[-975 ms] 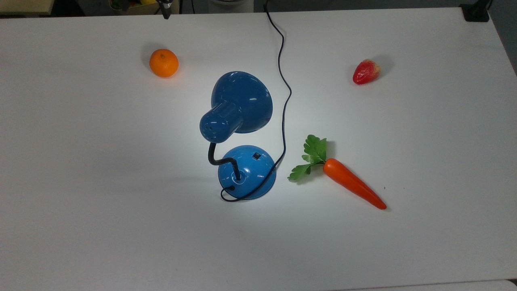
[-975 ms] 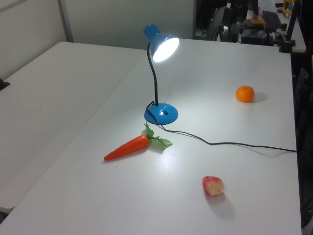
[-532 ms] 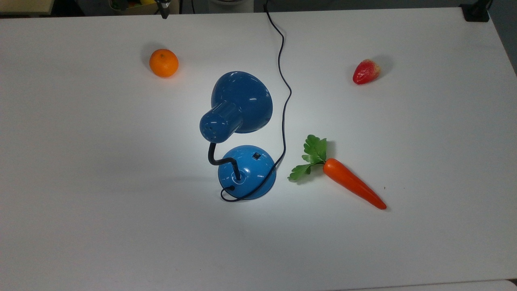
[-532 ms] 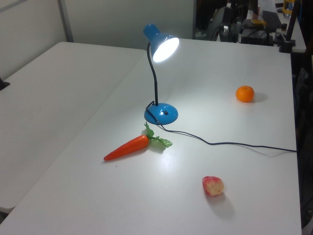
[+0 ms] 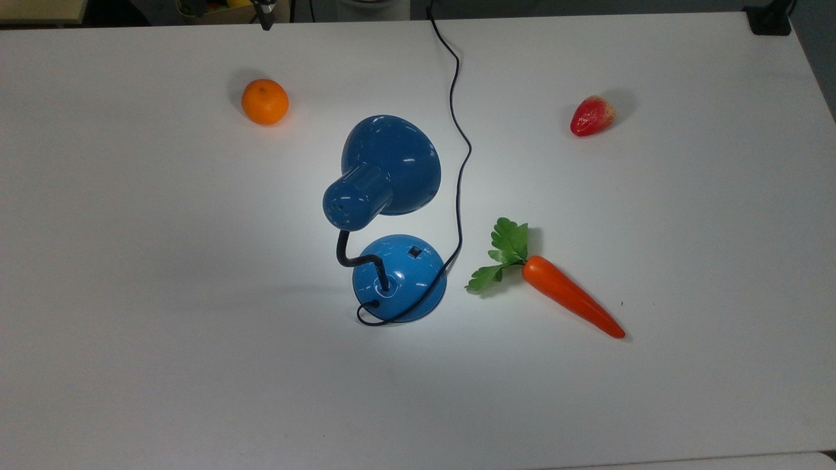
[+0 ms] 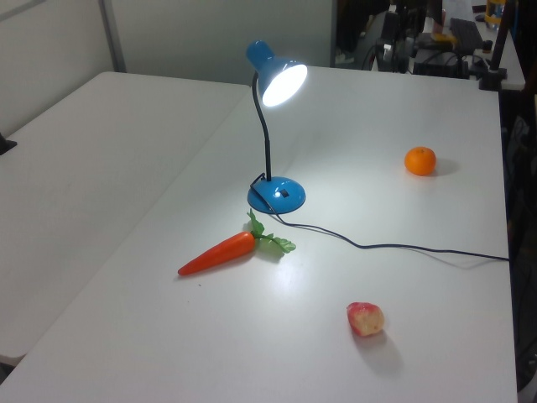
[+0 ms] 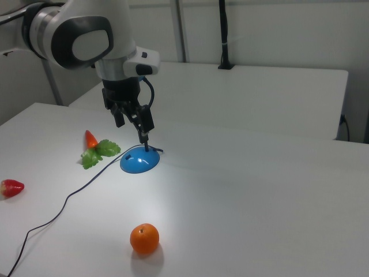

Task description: Turn off lamp

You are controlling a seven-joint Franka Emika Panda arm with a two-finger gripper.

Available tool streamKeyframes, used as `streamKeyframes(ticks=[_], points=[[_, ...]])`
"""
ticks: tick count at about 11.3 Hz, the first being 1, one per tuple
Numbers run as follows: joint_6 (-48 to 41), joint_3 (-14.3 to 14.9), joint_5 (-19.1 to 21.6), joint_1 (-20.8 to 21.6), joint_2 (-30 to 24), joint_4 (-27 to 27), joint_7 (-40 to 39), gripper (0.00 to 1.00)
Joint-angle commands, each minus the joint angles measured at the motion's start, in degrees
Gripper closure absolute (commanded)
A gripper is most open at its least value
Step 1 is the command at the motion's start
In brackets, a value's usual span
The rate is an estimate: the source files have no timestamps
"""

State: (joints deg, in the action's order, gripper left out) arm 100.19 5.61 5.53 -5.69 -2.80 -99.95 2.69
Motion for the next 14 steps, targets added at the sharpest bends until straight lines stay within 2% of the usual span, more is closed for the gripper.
streamKeyframes(ticks=[1, 4, 6, 8, 9, 13, 14], points=[[-2.4, 0.3, 0.6, 0.7, 0.4, 1.2, -0.2, 0.00], [-1.8, -0.2, 0.6, 1.0, 1.9, 1.9, -0.1, 0.00], [-2.1, -0.2, 0.8, 0.9, 5.2, 6.3, -0.1, 0.00], [-1.7, 0.3, 4.9, 0.2, 5.3, 6.8, -1.0, 0.04], [-1.7, 0.3, 5.6, 0.2, 5.3, 6.9, -1.0, 0.14], [-3.6, 0.6, 5.7, 0.0, 4.1, 6.0, -1.5, 0.81], [-4.7, 0.9, 5.7, -0.5, 3.4, 5.9, -3.6, 0.92]])
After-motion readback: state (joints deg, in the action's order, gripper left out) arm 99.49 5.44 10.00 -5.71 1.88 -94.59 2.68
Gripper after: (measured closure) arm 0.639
